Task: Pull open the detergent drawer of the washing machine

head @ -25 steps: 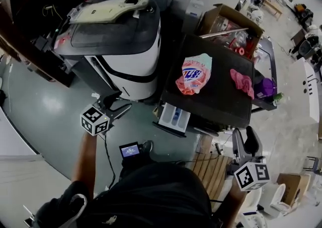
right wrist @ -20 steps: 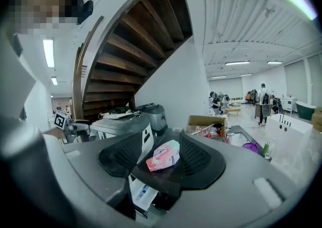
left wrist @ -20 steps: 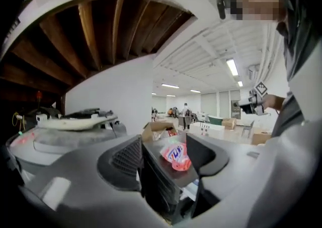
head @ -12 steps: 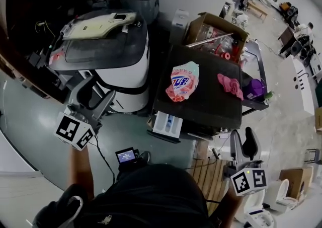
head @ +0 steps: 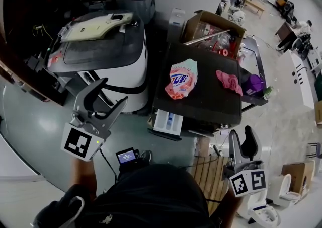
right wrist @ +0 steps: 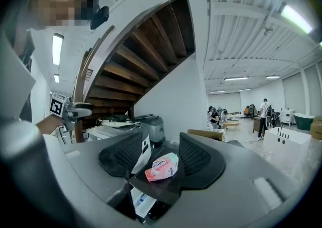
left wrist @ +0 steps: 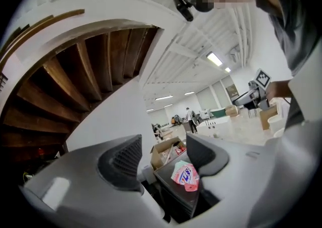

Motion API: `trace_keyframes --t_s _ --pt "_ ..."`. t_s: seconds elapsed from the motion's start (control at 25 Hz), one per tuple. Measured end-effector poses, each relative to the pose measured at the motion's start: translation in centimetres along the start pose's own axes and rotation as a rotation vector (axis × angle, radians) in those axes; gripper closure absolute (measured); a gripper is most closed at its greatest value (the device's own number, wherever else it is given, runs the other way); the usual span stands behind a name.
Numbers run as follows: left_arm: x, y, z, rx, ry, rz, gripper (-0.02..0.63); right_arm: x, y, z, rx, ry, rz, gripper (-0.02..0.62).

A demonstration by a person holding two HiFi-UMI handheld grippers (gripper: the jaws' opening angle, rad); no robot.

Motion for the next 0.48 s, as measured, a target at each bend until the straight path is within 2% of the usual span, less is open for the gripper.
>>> trace_keyframes --t_s 0.2,0.48 --pt "-0.6 -0.2 -0.5 -0.016 -0.020 0.004 0.279 0.0 -0.4 0.3 -0.038 -0.071 0.018 0.377" --pt "-1.2 0.0 -0.8 -0.026 -0.033 0.012 0.279 -0.1 -0.8 -0.1 -0.054 -0.066 0.025 0.377"
Point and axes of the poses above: the fingertips, and each gripper's own axes: y forward along the fingers, z to its left, x out of its top, the point moved 5 cm from there along -y, backward along the fingers, and after that the axes turned 4 degrees about -x, right-handed, at the moved point
